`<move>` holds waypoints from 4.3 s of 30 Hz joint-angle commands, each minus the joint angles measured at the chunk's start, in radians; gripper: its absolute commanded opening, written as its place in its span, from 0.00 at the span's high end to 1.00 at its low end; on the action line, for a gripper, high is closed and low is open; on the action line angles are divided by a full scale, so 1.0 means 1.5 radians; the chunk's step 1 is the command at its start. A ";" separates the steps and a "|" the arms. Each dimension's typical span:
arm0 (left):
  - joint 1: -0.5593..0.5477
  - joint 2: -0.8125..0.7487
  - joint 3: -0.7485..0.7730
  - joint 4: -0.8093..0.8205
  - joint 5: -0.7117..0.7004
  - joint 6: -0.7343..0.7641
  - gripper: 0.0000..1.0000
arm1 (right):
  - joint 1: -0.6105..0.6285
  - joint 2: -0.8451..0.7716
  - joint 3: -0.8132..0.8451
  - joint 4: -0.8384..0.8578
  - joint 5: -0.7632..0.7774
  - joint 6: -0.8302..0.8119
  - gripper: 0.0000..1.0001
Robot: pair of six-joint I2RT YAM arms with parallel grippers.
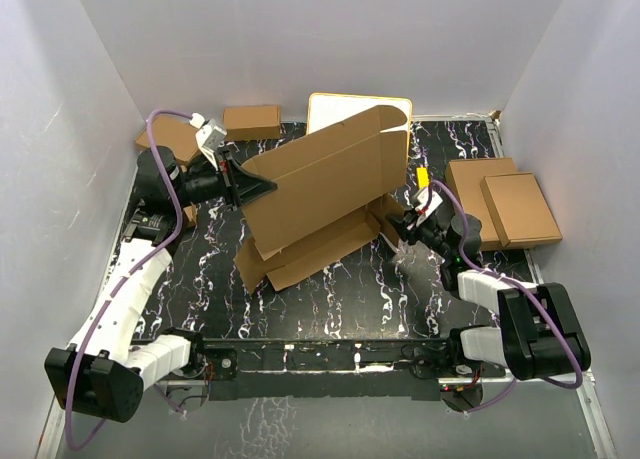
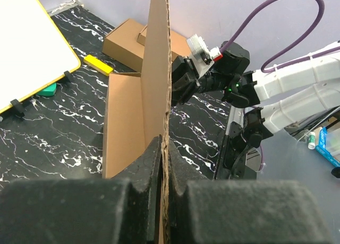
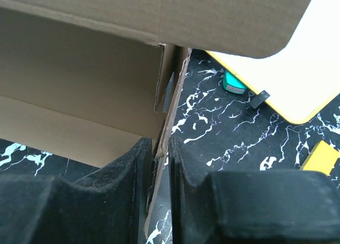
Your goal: Fold the paper box
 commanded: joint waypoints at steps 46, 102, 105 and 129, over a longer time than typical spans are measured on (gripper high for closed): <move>-0.020 -0.003 0.040 -0.110 -0.019 0.082 1.00 | -0.257 0.304 0.724 -0.798 -0.326 -0.282 0.26; -0.020 -0.008 0.039 -0.066 -0.006 0.038 1.00 | -0.054 0.105 0.290 -0.348 -0.347 -0.205 0.43; -0.019 -0.007 0.039 -0.058 -0.004 0.032 1.00 | -0.051 0.118 0.286 -0.330 -0.351 -0.196 0.48; -0.019 0.005 0.044 -0.056 -0.004 0.018 1.00 | -0.030 0.216 0.284 -0.166 -0.339 -0.123 0.60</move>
